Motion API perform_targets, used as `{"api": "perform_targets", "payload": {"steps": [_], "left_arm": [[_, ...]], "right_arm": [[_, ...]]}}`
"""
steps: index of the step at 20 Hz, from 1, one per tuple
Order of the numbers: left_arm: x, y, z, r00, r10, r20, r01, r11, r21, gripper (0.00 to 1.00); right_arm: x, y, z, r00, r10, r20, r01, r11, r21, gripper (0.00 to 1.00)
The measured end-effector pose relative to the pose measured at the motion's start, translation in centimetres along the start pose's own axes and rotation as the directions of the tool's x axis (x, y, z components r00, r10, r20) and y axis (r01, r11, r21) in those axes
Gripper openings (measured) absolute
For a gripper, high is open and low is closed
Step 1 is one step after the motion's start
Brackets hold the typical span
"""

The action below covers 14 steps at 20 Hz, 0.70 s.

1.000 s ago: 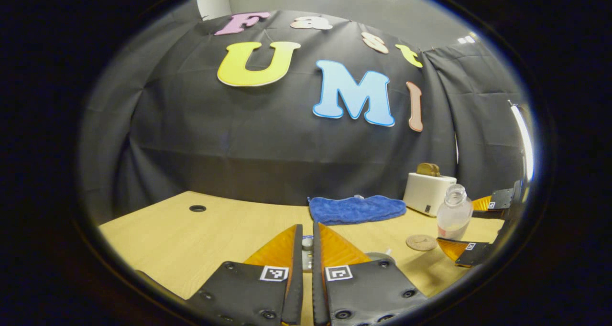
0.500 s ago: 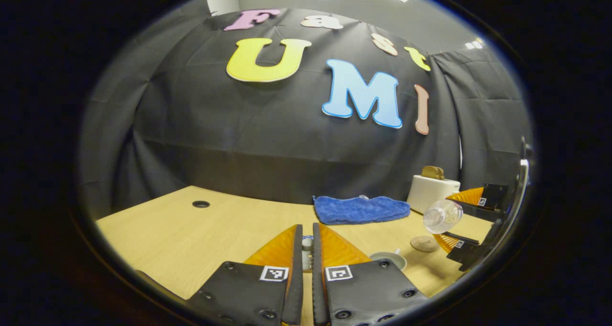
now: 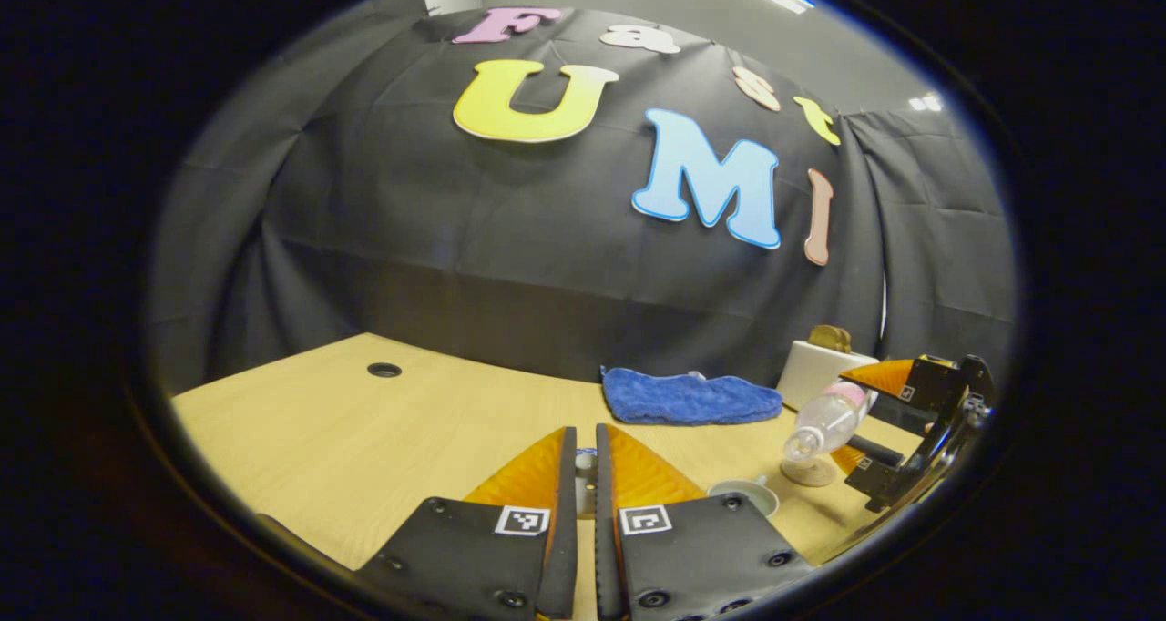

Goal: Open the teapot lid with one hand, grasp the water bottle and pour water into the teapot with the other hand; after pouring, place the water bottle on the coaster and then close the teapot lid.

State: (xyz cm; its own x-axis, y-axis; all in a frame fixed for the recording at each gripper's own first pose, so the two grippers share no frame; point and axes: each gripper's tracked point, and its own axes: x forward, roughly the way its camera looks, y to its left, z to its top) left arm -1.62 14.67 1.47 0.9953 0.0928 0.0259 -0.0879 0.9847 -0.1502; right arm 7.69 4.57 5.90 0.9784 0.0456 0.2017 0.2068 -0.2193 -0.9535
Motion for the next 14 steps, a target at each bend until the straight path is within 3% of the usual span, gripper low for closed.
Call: {"api": "perform_targets", "payload": {"steps": [14], "left_arm": [[-0.1,0.1,0.2,1.000,0.001,0.003,-0.001,1.000,-0.002,0.15]], "right_arm": [[0.3,-1.9,1.4,0.996,-0.067,0.058,0.077,0.977,-0.200,0.76]]}}
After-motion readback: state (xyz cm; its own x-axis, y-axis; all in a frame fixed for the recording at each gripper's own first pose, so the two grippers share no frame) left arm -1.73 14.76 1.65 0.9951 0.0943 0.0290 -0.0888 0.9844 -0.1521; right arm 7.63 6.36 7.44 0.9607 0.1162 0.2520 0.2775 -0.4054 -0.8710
